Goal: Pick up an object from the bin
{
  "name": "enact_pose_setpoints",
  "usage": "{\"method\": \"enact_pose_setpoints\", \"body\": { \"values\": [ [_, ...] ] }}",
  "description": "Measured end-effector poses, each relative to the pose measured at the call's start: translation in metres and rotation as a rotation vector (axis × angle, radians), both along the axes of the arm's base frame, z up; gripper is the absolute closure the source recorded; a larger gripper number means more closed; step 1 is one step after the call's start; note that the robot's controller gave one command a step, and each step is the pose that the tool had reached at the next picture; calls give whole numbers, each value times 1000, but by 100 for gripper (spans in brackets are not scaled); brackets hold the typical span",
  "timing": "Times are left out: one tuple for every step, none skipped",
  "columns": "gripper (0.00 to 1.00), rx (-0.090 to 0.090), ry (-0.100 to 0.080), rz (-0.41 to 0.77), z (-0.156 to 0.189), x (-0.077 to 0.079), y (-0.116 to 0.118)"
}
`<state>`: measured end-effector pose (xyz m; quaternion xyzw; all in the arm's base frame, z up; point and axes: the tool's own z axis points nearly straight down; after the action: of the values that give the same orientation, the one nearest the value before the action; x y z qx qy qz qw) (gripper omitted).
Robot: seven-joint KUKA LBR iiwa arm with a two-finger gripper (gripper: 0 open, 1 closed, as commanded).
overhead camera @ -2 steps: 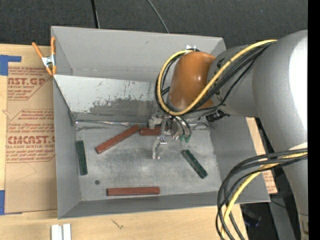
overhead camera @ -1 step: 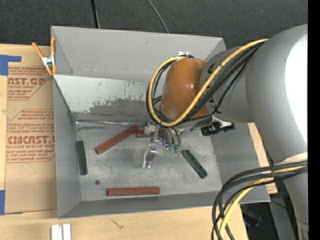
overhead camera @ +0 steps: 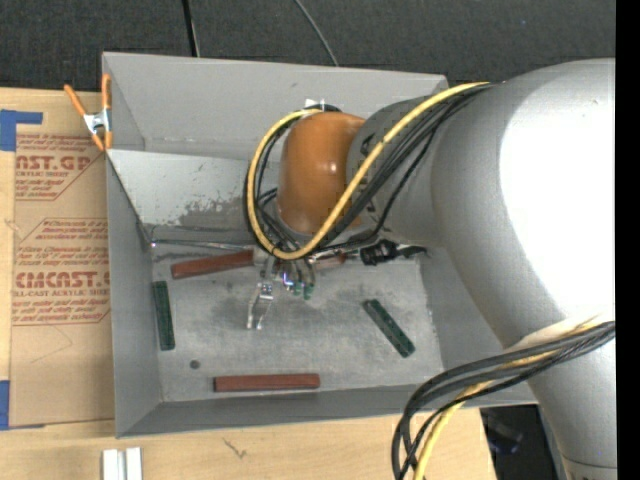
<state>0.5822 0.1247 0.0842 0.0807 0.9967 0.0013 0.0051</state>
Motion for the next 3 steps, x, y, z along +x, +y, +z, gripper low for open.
{"method": "enact_pose_setpoints", "body": {
  "values": [
    [100, -1, 0, 5, -7, 4, 12],
    [100, -1, 0, 5, -7, 4, 12],
    [100, -4, 15, 38, 40, 1, 12]
  ]
}}
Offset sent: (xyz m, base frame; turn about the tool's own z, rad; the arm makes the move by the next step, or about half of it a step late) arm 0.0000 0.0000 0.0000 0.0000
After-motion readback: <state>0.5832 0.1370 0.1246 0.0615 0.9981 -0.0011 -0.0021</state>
